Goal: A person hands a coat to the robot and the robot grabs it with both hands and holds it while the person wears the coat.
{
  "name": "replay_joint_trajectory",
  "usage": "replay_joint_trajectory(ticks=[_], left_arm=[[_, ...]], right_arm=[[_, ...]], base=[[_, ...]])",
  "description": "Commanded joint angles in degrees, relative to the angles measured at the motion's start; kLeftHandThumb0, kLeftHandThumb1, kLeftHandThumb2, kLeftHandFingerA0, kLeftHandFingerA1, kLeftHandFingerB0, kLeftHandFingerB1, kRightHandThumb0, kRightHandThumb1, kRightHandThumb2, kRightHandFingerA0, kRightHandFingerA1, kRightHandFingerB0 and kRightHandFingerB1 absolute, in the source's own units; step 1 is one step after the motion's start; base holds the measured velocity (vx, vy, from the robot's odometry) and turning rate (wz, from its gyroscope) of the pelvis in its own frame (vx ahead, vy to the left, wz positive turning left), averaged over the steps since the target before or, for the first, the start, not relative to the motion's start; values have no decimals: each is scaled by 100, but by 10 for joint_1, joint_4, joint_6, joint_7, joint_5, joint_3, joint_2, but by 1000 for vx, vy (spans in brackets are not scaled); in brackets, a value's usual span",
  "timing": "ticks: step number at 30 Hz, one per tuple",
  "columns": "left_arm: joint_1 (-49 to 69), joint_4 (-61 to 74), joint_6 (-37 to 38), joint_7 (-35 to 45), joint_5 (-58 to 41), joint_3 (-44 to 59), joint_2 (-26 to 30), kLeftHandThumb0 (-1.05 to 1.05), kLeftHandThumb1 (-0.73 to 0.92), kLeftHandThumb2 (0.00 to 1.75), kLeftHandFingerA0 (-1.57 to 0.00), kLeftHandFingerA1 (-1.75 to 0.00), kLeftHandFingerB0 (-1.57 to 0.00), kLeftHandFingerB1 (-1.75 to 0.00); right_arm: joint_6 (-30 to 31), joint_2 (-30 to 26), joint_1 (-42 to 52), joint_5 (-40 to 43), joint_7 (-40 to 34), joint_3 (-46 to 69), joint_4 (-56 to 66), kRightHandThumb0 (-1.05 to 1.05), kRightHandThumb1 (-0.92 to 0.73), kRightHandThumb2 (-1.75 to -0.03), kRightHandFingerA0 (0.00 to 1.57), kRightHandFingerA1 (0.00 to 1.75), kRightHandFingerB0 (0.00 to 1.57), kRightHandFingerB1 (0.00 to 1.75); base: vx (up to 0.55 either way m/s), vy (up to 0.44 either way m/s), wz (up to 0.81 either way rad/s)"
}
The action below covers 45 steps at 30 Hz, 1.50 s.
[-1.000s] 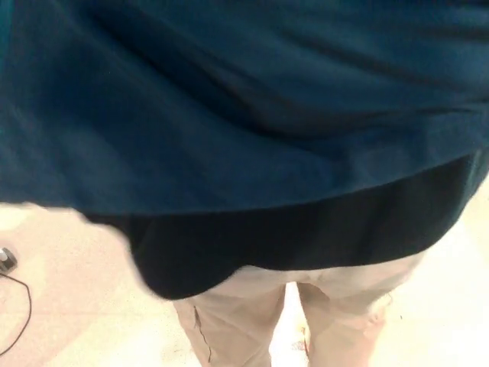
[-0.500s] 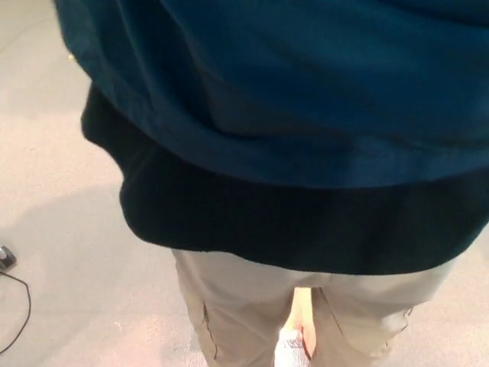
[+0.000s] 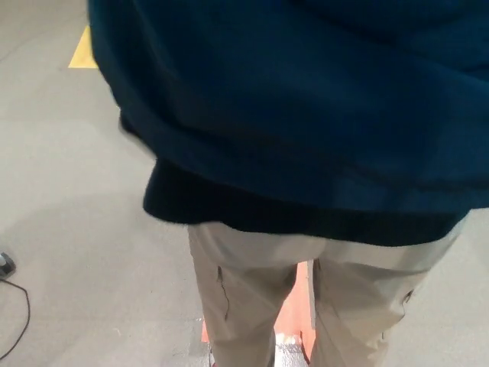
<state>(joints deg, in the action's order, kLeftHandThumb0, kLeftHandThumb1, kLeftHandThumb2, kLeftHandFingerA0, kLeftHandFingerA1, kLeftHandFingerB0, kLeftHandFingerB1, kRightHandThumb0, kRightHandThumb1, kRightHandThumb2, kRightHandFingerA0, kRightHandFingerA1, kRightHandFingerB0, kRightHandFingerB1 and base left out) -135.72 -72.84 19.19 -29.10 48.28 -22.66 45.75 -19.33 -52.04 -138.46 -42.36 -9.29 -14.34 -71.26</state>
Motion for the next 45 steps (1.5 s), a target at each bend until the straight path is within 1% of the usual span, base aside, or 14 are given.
replay_joint_trajectory(ticks=[1,9,10,11,12,15,16,18,34,35,40,41,42,45], left_arm=[[77,63,48,-40,-5,6,41,-100,90,117,0,-6,0,0],[280,250,71,-42,-57,86,96,-88,82,112,0,-12,0,-9],[326,297,70,-30,-80,111,101,-90,82,112,0,-9,0,-9],[357,328,66,-22,-91,127,105,-89,84,114,0,-9,0,-9],[389,359,62,-19,-99,143,110,-91,85,115,0,-8,0,-8],[453,428,48,-13,-114,180,112,-90,85,115,0,-10,-1,-10],[473,449,43,-10,-118,192,110,-87,83,115,0,-12,-2,-12],[566,552,11,2,-129,241,103,-87,85,116,0,-11,0,-11],[905,923,-17,54,-167,407,-20,-94,82,112,0,-5,0,-4],[913,933,-19,58,-169,411,-25,-79,91,67,0,-8,0,-15],[1006,1014,-18,52,-157,433,-79,-75,73,110,0,-20,0,-20],[1053,1042,-8,53,-147,452,-94,-76,76,110,0,-16,0,-18],[1085,1065,-6,64,-164,460,-106,-74,88,66,0,-19,0,-16],[1152,1105,7,92,-254,465,-125,-80,65,103,0,-15,0,-17]], right_arm=[[-111,-18,93,68,-7,41,78,-101,-87,-118,0,3,0,0],[-134,-29,344,171,4,158,333,-74,-92,-71,0,6,0,8],[-144,-24,398,188,-8,183,387,-82,-84,-112,0,9,0,10],[-144,-18,434,199,-11,201,424,-71,-92,-73,0,10,0,13],[-136,-11,467,210,-8,217,462,-79,-84,-114,0,13,0,13],[-113,4,527,218,-9,248,538,-82,-86,-115,0,12,0,10],[-107,8,545,220,-7,258,558,-70,-92,-76,0,23,0,14],[-91,30,626,216,-18,298,637,-79,-85,-114,0,18,0,14],[-45,182,891,197,-25,370,954,-69,-77,-112,2,45,1,31],[-45,187,898,200,-24,369,961,-68,-75,-111,2,42,2,31],[-77,218,998,336,8,343,1007,-70,-70,-105,0,20,1,22],[-117,232,1016,277,-21,353,1003,-70,-85,-68,5,32,10,24],[-129,244,1032,248,-33,359,1008,-75,-64,-102,3,37,7,28],[-122,275,1079,220,-41,362,1036,-81,-65,-104,0,35,10,25]], base=[[0,0,0],[0,0,0],[0,0,0],[0,0,0],[0,0,0],[0,0,0],[0,0,0],[0,0,0],[0,0,0],[0,0,0],[0,0,0],[0,0,0],[0,0,0],[0,0,0]])
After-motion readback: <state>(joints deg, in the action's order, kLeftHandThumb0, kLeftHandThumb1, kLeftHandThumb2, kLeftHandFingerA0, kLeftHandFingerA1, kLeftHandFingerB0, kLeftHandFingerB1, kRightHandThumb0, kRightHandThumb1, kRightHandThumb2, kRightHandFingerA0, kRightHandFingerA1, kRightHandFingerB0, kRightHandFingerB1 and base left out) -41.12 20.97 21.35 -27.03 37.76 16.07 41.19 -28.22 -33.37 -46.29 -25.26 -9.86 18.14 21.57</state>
